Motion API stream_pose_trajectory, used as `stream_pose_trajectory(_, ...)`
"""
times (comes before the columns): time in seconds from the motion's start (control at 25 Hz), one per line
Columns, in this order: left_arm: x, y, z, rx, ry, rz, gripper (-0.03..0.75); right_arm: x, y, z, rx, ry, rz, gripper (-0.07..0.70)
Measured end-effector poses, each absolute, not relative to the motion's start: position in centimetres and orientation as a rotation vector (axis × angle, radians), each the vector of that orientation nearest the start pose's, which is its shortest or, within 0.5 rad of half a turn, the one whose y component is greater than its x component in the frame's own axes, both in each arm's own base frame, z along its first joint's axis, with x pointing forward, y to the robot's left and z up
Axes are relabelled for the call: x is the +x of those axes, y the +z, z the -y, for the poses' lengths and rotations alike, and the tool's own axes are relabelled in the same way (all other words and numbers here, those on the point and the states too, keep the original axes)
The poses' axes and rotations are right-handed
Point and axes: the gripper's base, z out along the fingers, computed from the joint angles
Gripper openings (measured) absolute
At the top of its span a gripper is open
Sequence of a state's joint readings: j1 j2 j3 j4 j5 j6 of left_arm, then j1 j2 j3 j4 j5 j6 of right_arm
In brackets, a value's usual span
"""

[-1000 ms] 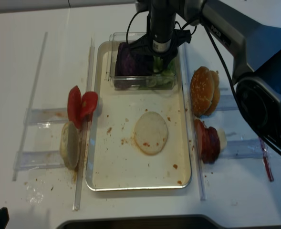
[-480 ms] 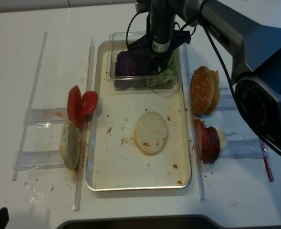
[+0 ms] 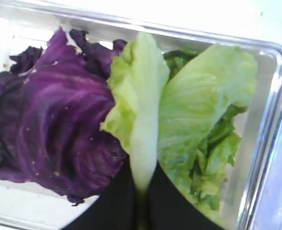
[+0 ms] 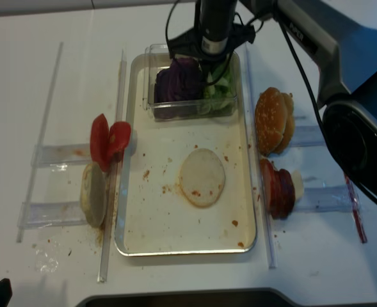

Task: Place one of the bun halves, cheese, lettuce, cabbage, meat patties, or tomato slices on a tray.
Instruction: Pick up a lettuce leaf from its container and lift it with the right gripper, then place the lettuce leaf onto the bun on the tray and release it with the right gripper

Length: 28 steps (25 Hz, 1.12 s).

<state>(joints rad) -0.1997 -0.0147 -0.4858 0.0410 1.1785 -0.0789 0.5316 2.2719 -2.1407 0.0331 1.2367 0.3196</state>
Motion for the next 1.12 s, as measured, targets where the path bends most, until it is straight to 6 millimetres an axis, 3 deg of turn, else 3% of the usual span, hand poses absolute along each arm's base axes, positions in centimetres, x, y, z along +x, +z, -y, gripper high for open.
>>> stream_pose_trajectory(0.24,-1.0,26.4,-0.6,0.126,-0.111,-2.159,0.286,41.8,24.6,-25.0,-0.294,0.233,-2.855,0.052)
stream_pose_trajectory(0.6,-1.0,26.4,-0.6,0.126,-0.111,-2.159,0.286,40.2,28.4,-24.5,-0.281,0.331,-2.813,0.052)
stream_pose_trajectory(0.8,-1.0,26.4,-0.6,0.126,-0.111,-2.159,0.286,38.8,29.8,-24.1,-0.273,0.394,-2.817,0.052)
stream_pose_trajectory(1.12,-1.0,26.4,-0.6,0.126,-0.111,-2.159,0.286,35.3,30.5,-23.0,-0.282,0.412,-2.878,0.051)
